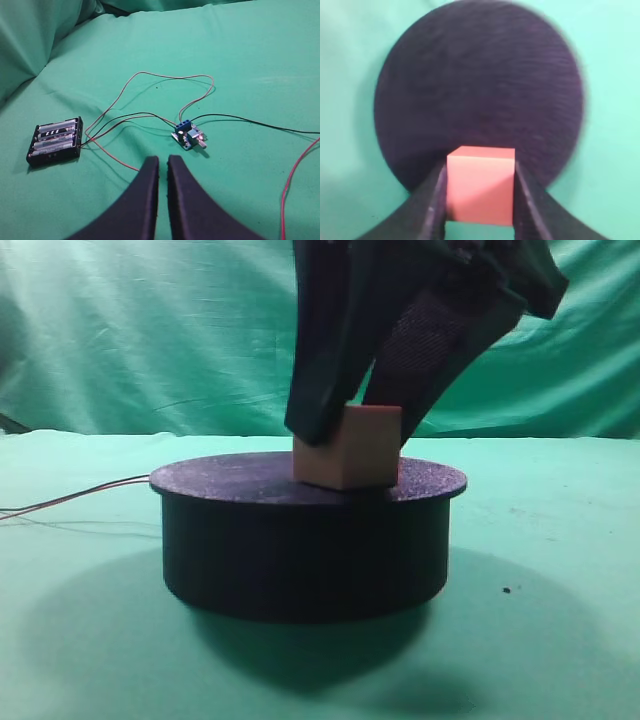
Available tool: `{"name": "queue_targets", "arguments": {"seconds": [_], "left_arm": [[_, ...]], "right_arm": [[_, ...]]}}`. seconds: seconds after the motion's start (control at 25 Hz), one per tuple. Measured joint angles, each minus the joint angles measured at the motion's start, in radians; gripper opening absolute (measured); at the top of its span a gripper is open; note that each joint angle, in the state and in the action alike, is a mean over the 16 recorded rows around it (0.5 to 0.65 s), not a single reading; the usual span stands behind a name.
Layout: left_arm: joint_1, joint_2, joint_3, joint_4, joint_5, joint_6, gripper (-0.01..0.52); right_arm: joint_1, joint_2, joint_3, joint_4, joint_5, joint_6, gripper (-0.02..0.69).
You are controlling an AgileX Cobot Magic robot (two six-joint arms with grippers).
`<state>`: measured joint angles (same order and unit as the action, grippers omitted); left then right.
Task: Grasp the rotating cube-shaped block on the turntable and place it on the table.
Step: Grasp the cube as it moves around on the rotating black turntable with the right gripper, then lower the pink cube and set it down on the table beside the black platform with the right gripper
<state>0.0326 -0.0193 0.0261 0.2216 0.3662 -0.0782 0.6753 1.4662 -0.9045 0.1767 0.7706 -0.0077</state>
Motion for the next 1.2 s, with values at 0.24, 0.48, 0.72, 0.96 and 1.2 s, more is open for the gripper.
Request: {"name": "queue_targets", "arguments": {"seconds": [0.24,0.48,0.72,0.96,1.2], "left_arm": [[0.0,0.0,0.0,0.0,0.0,0.0,0.0],[0.0,0.0,0.0,0.0,0.0,0.0,0.0],[0.0,0.0,0.0,0.0,0.0,0.0,0.0],[0.0,0.0,0.0,0.0,0.0,0.0,0.0],[0.0,0.0,0.0,0.0,0.0,0.0,0.0]], "right_arm": [[-0.104,-0.03,0.069,0.014,-0.02,-0.05,0.244],[-0.137,0.007,0.132,0.072,-0.092,-0.129,0.277],[-0.137,0.026,0.128,0.105,-0.105,-0.153,0.382],[-0.137,-0.069,0.084,0.045,-0.031,-0.091,0.366],[-0.138,-0.267,0.054,-0.033,0.078,-0.012,0.205]]}}
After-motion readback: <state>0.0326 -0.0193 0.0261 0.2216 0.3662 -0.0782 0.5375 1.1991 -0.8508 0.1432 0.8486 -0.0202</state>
